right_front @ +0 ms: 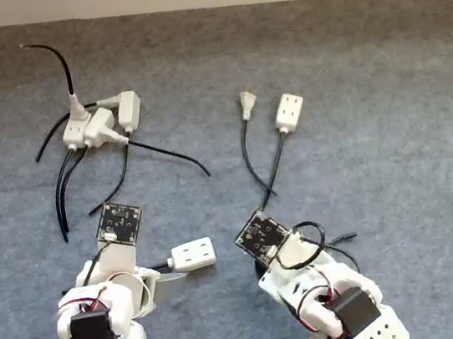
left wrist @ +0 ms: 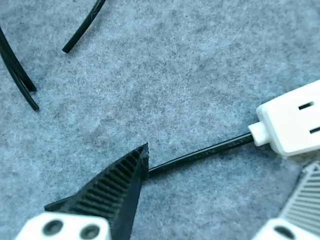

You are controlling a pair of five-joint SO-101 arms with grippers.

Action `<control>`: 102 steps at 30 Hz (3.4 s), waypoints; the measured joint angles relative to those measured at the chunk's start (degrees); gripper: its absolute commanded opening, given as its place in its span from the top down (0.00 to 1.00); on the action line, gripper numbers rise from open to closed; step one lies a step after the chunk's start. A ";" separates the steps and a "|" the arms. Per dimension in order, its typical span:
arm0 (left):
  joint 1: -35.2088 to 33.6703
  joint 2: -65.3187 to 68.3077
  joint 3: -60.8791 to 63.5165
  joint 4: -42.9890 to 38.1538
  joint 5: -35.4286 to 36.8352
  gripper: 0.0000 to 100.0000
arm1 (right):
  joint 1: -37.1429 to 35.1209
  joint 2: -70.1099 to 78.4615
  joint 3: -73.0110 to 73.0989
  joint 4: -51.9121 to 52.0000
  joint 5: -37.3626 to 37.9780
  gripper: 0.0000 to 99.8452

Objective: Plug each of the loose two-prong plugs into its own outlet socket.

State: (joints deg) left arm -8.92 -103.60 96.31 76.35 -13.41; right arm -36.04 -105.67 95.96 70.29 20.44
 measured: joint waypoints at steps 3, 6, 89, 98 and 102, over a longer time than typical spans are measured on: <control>0.00 0.00 0.00 0.00 0.00 0.56 | -0.09 0.00 0.00 0.88 0.00 0.99; 0.00 0.00 0.00 0.00 0.00 0.56 | -0.09 0.00 0.00 1.23 0.00 0.99; 0.00 0.00 0.00 0.00 0.00 0.56 | -0.09 0.00 0.00 1.32 0.00 0.99; 0.00 0.00 0.00 0.00 0.00 0.56 | -0.09 0.00 0.00 1.32 0.00 0.99; 0.00 0.00 0.00 -2.02 0.00 0.56 | -0.09 0.00 0.00 1.32 0.00 0.99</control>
State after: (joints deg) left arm -8.92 -103.60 96.31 74.33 -13.41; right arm -36.13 -105.67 95.96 71.60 20.44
